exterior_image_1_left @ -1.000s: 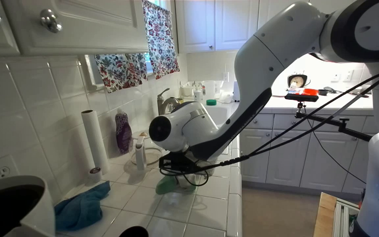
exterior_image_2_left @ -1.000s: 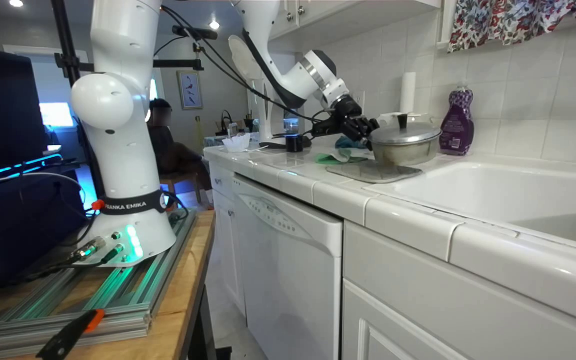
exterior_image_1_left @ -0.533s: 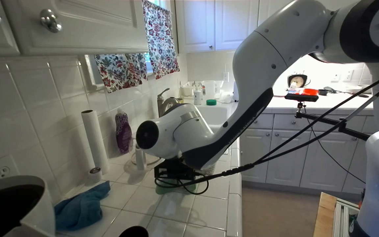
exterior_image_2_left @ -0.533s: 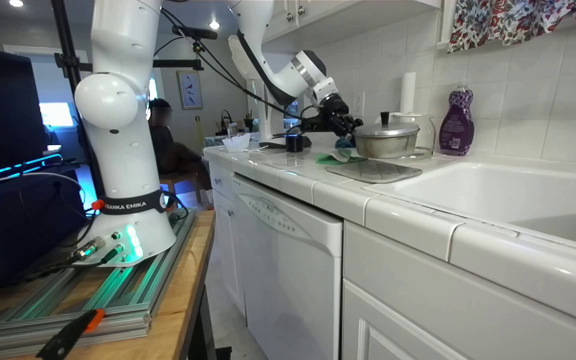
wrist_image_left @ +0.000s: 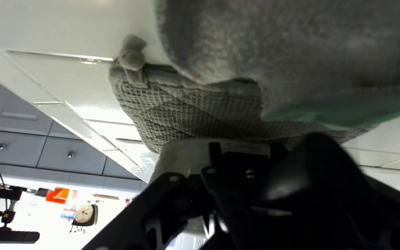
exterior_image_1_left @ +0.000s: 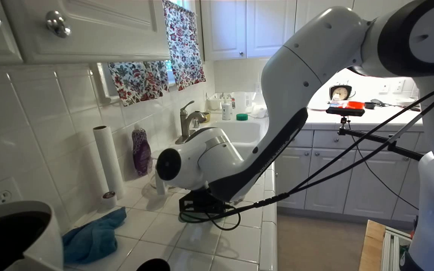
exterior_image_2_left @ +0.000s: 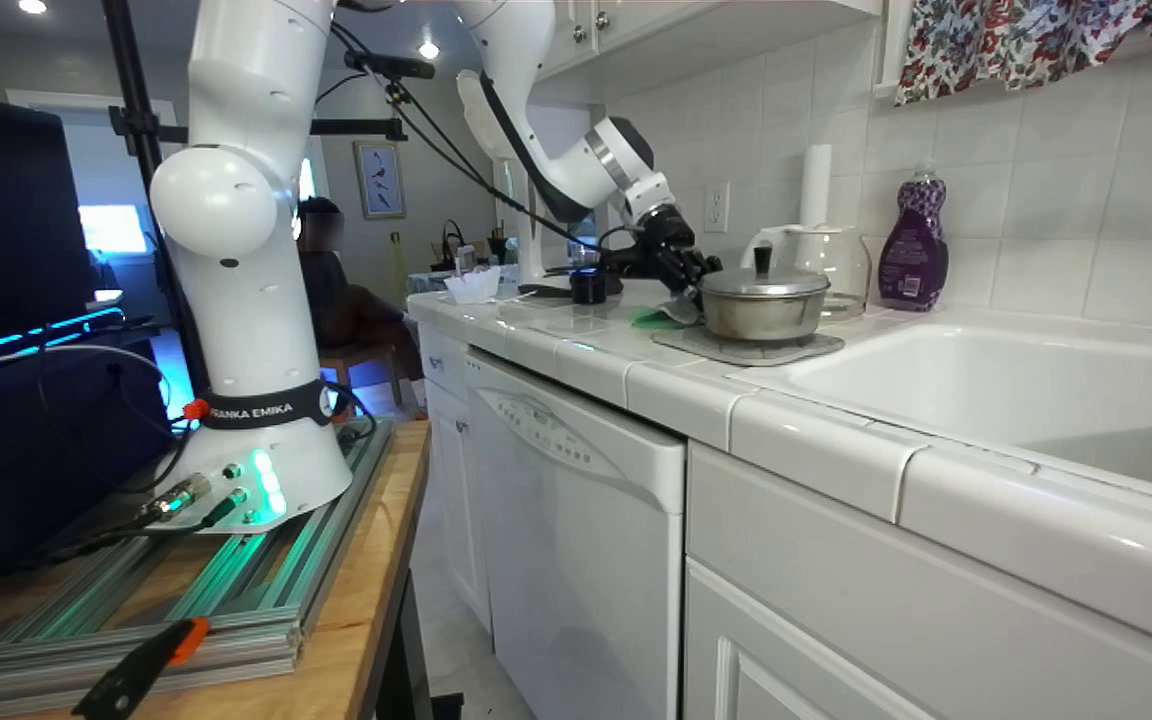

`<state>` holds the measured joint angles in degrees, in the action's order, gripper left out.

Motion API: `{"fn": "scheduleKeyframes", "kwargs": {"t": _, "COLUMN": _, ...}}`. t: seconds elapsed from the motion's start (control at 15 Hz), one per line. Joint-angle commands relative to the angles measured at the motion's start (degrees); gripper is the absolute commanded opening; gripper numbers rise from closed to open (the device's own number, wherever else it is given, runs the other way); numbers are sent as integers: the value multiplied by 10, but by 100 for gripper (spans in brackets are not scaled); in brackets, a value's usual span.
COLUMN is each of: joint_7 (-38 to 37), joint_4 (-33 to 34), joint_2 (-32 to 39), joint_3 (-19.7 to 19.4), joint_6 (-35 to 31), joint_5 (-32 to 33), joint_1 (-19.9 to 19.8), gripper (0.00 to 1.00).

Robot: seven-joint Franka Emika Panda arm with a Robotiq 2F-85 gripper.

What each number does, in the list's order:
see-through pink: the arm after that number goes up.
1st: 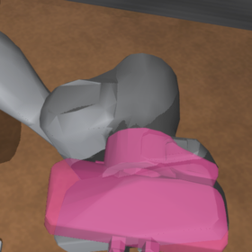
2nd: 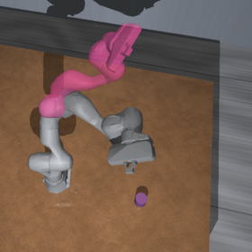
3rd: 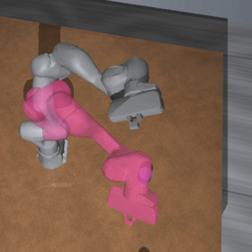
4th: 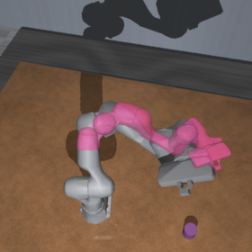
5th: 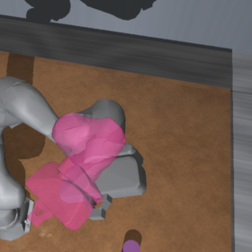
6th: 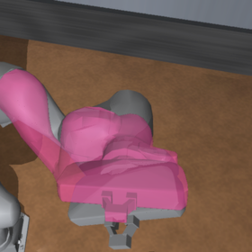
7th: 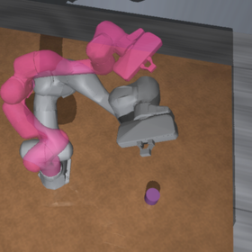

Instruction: Pick up the cloth and the pot, then put them on the left side of the counter

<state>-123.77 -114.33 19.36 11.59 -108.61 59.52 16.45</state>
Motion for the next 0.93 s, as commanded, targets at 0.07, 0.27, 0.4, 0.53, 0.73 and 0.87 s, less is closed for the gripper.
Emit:
{"fn": "scheduleKeyframes", "kwargs": {"t": 0.07, "joint_7": -12, "joint_4": 13, "joint_2": 8, "joint_3": -2, "joint_6": 15, "joint_5": -3, "joint_1": 11, "gripper": 14}}
{"fn": "scheduleKeyframes", "kwargs": {"t": 0.27, "joint_7": -14, "joint_4": 11, "joint_2": 8, "joint_3": 0, "joint_6": 15, "joint_5": -6, "joint_1": 13, "gripper": 65}}
{"fn": "scheduleKeyframes", "kwargs": {"t": 0.4, "joint_7": -18, "joint_4": 10, "joint_2": 6, "joint_3": 1, "joint_6": 15, "joint_5": -7, "joint_1": 15, "gripper": 78}}
{"fn": "scheduleKeyframes", "kwargs": {"t": 0.53, "joint_7": -20, "joint_4": 10, "joint_2": 4, "joint_3": 1, "joint_6": 18, "joint_5": -8, "joint_1": 18, "gripper": 92}}
{"fn": "scheduleKeyframes", "kwargs": {"t": 0.73, "joint_7": -28, "joint_4": 10, "joint_2": -1, "joint_3": 3, "joint_6": 32, "joint_5": -6, "joint_1": 23, "gripper": 100}}
{"fn": "scheduleKeyframes", "kwargs": {"t": 0.87, "joint_7": -34, "joint_4": 6, "joint_2": -7, "joint_3": 4, "joint_6": 44, "joint_5": -5, "joint_1": 26, "gripper": 100}}
